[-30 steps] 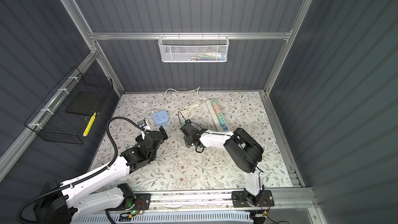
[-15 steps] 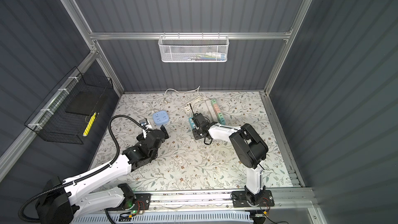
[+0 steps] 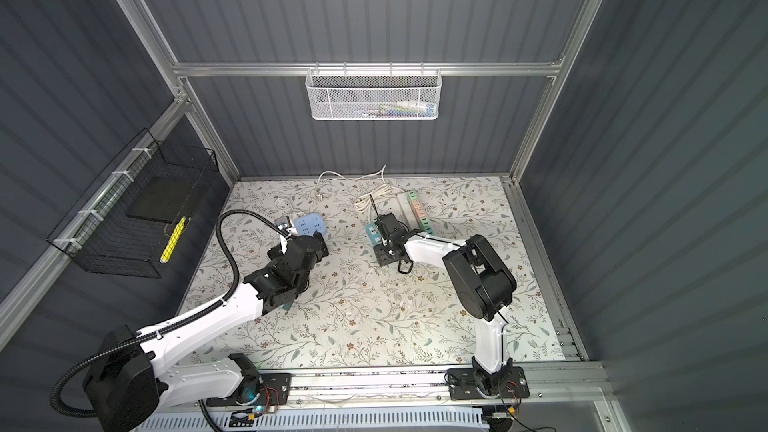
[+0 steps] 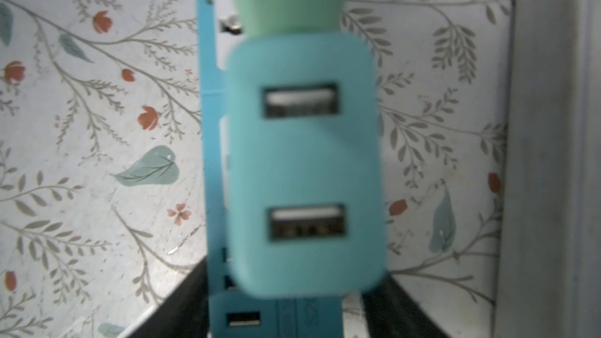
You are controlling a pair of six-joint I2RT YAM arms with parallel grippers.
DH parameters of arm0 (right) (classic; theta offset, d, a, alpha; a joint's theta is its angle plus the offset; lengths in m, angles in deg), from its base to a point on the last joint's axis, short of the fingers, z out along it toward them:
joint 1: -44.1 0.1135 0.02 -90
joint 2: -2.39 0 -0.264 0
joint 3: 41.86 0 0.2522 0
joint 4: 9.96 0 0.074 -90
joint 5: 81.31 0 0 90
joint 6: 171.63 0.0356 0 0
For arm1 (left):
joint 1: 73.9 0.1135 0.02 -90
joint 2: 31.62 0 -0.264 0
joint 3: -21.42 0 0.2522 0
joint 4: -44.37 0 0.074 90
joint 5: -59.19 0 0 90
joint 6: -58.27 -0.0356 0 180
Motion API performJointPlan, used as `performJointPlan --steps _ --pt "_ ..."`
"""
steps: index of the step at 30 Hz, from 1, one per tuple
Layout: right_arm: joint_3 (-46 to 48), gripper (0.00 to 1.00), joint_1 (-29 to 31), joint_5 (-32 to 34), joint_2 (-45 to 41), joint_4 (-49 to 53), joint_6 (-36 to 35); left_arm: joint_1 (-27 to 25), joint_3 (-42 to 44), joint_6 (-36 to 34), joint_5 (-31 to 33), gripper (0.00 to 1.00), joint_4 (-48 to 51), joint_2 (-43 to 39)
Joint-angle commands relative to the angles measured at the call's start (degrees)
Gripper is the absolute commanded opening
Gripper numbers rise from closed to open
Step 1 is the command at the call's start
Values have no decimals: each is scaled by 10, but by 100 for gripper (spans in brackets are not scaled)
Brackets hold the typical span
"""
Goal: Insert the plug
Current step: 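Open the right gripper and lift it while the left gripper reaches farther out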
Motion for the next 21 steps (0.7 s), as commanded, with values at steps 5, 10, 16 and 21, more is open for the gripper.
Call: performJointPlan --steps 5,10,16,21 --pt "40 99 -2 -11 -90 2 19 80 -122 -12 -68 100 77 98" --pt "98 99 14 25 -168 -38 33 153 -245 -10 -141 100 130 218" --pt "155 99 16 62 -213 -89 37 202 -448 -20 -170 100 228 403" --pt "163 99 18 55 -217 -100 41 221 -574 -51 -159 99 270 533"
